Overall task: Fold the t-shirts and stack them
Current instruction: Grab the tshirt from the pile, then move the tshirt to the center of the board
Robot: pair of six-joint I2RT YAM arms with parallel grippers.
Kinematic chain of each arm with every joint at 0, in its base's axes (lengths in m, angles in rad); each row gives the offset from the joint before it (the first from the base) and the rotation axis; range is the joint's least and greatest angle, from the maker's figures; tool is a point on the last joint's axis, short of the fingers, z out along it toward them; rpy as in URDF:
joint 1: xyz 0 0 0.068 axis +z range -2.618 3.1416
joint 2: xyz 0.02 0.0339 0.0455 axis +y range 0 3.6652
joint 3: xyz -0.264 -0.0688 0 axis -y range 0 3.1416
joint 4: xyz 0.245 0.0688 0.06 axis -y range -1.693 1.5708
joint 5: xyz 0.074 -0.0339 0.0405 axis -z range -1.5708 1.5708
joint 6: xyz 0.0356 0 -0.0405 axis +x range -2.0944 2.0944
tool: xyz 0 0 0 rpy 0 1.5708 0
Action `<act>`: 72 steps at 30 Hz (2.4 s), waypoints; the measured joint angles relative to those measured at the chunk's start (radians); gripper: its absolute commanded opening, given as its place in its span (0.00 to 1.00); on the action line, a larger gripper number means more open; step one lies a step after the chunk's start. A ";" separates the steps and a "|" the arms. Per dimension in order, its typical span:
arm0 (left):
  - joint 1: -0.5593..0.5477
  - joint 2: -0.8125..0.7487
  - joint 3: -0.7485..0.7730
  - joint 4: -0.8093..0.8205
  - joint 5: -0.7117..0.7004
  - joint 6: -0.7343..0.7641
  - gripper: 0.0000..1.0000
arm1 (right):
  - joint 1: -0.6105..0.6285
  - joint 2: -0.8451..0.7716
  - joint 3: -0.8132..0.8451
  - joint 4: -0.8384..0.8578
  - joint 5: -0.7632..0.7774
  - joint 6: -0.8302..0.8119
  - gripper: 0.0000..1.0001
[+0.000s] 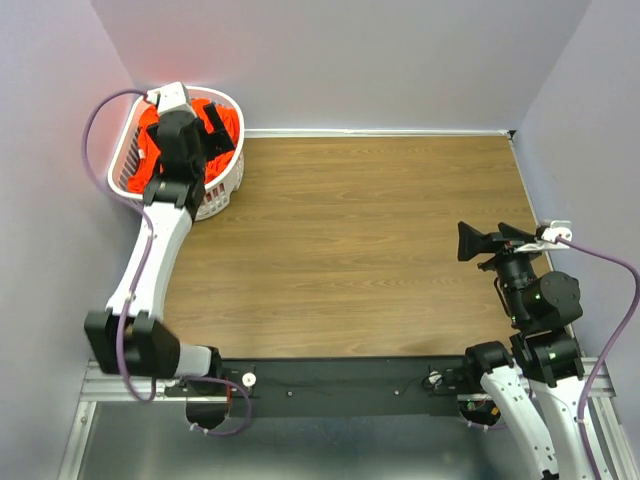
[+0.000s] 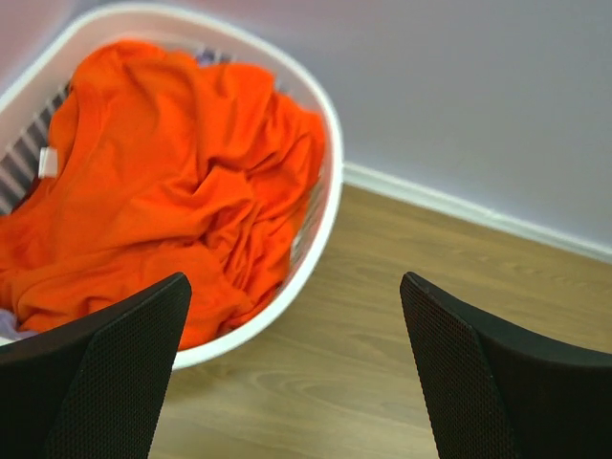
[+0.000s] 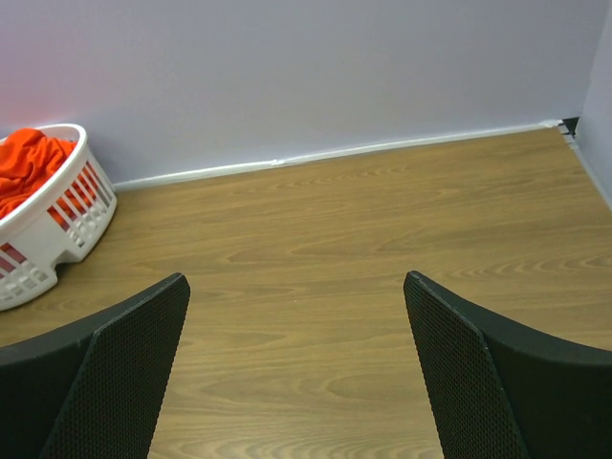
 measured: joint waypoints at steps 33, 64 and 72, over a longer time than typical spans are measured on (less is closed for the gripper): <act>0.251 0.593 0.336 -0.201 0.029 -0.212 0.77 | 0.036 -0.037 -0.030 0.000 0.009 0.010 1.00; 0.179 0.468 0.735 -0.223 -0.120 -0.008 0.00 | 0.042 -0.041 -0.037 0.001 0.009 0.010 1.00; -0.151 0.470 0.893 -0.179 -0.040 0.146 0.00 | 0.042 -0.041 -0.037 0.001 0.009 0.010 1.00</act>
